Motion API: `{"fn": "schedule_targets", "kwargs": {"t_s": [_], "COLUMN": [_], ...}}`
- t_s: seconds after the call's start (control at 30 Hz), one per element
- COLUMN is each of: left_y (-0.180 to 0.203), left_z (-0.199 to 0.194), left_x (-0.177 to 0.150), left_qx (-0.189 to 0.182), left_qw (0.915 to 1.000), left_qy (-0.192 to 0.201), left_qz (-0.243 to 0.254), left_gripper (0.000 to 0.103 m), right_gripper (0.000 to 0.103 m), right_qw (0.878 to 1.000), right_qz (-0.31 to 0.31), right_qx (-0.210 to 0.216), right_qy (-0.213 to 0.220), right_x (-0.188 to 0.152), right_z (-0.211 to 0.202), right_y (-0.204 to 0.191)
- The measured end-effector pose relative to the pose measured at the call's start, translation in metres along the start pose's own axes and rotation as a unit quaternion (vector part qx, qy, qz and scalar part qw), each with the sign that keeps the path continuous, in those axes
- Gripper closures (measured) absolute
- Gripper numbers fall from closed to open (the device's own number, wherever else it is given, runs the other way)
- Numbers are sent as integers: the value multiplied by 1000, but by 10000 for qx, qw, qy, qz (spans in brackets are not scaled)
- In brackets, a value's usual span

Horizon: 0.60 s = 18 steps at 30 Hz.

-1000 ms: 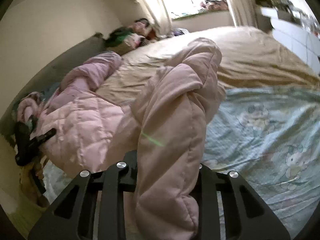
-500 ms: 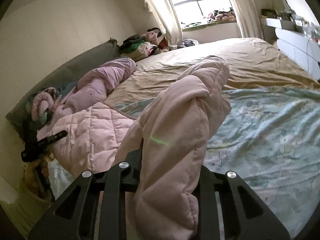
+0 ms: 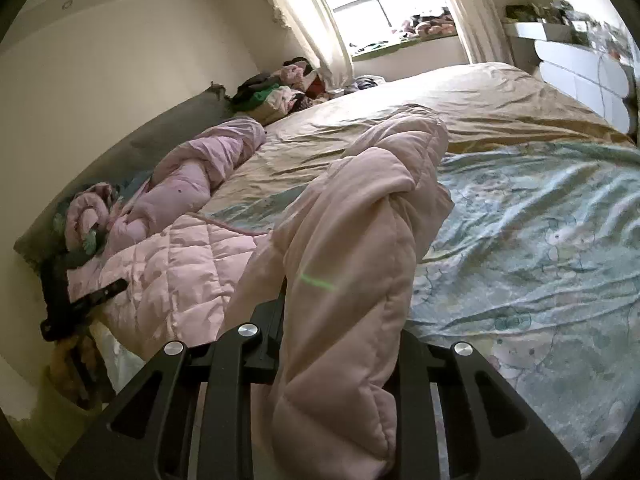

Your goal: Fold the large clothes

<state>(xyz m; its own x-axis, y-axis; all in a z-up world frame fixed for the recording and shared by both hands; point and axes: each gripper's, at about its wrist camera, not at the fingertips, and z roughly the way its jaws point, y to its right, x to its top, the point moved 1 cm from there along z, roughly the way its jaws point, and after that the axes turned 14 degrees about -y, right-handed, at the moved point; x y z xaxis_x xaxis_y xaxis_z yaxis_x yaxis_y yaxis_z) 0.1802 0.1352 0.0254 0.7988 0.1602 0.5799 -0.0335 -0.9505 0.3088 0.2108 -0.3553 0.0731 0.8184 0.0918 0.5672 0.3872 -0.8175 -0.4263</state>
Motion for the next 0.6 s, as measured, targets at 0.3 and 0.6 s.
{"fn": "schedule_targets", "kwargs": {"t_s": [0.3,0.6], "left_y": [-30,-59], "left_z": [25,48], "left_x": [-26,-47], "left_qx": [359,423], "left_qw": [9980,9941], "left_qy": [-393,-695], "left_qz": [-327,-713], "left_gripper": [70,48], "right_gripper": [73,23], "right_qw": [9906,9744], "right_qz": [1232,1965], "right_qx": [-416,-858], "right_qy": [-413,-682], "right_x": [-33,-70], "right_z": [24,51], "right_y": [61,100]}}
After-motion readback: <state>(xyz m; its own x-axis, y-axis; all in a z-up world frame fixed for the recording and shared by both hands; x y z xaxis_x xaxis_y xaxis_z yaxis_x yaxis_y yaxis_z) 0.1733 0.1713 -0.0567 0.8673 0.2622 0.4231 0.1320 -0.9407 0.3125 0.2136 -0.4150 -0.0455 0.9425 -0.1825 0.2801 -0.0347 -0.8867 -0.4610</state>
